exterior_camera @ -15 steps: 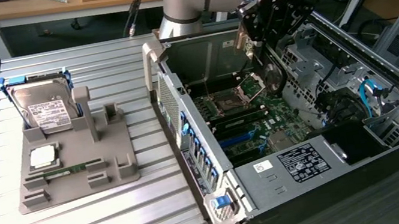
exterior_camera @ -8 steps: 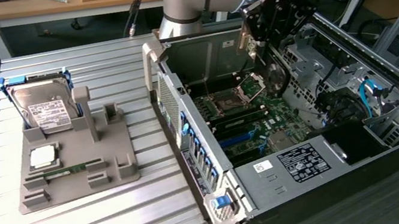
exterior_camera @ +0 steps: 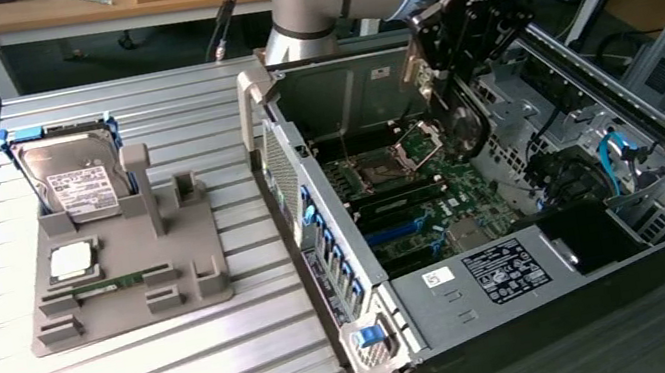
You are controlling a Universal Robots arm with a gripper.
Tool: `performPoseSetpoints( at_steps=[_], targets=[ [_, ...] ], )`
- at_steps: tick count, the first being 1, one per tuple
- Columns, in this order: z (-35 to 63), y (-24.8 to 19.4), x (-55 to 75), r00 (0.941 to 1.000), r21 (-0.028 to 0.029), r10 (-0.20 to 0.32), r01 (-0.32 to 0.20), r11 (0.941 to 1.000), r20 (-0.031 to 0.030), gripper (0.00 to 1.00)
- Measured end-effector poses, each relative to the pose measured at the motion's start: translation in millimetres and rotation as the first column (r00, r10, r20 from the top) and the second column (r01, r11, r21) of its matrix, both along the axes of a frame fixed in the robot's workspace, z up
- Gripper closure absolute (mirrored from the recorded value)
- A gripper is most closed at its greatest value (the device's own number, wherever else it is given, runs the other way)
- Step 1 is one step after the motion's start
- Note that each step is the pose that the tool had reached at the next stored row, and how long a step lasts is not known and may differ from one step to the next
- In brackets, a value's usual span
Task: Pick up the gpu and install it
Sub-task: 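Pick up the gpu and move the gpu toward the slot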
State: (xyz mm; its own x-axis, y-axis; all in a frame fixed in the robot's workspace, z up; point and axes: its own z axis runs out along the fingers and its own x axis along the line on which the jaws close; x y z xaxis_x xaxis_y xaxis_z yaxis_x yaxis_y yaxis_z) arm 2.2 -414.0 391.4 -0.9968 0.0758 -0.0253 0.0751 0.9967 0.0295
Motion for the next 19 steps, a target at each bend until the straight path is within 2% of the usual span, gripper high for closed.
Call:
performPoseSetpoints(
  at_steps=[9, 19],
  targets=[
    [-3.2, -2.1, 4.8, 1.0000, -0.0006, 0.000, 0.000, 1.0000, 0.0000, 0.73],
    [-3.6, -2.2, 5.3, 1.0000, -0.0005, 0.000, 0.000, 1.0000, 0.0000, 0.73]
  ],
)
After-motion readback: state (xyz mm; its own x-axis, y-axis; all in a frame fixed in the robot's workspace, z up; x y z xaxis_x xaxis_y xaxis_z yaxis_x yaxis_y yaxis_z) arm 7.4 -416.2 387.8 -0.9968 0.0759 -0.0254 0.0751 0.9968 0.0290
